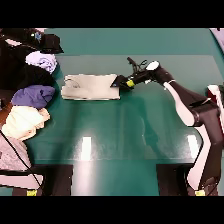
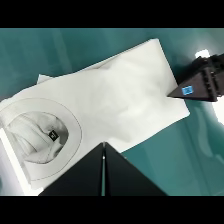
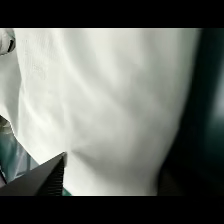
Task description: Fold the shirts.
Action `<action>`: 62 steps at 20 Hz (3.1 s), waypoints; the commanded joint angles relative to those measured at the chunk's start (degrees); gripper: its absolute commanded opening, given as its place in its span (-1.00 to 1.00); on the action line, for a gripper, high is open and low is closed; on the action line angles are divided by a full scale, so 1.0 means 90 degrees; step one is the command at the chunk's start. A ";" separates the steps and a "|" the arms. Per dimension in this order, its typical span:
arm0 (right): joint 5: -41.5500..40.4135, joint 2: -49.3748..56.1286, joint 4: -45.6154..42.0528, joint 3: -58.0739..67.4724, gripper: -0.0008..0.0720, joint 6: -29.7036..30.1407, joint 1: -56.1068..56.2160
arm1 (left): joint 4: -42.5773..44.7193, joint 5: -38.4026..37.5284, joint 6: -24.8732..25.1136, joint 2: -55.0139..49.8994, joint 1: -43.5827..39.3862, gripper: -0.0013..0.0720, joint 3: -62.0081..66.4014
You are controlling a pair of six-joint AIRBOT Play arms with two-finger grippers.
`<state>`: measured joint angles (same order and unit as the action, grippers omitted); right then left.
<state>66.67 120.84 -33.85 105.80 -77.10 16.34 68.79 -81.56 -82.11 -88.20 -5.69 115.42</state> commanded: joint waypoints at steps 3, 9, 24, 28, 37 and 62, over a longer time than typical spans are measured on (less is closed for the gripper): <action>-0.0576 0.0583 -0.0015 0.0758 0.17 -0.0311 0.0566 | -0.0007 -0.0180 0.0002 -0.0002 0.0002 -0.90 -0.0002; -0.0474 0.0092 0.0075 0.0755 -0.94 0.0262 0.0328 | -0.0007 -0.0357 0.0002 -0.0002 0.0002 -0.90 0.0000; 0.1018 -0.2703 -0.2081 0.0738 -0.94 0.0296 -0.5051 | -0.0374 -0.0782 -0.0051 0.0000 -0.0005 -0.90 0.0000; 0.0347 -0.2688 -0.1982 0.0738 -0.94 0.0442 -0.6271 | -0.0602 -0.0984 -0.0053 0.0000 -0.0005 -0.90 -0.0002; -0.0559 -0.2720 -0.0095 0.0755 -0.94 0.1962 -0.7249 | -0.0658 -0.0996 -0.0355 0.0000 -0.0005 -0.90 -0.0002; 0.1132 -0.5982 -0.5625 -0.2023 -0.93 -0.0107 -0.8257 | -0.0678 -0.1013 -0.0007 0.0000 -0.0005 -0.90 -0.0002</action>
<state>74.63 71.16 -69.87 93.69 -70.63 -57.89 62.81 -90.67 -83.66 -88.20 -5.74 115.42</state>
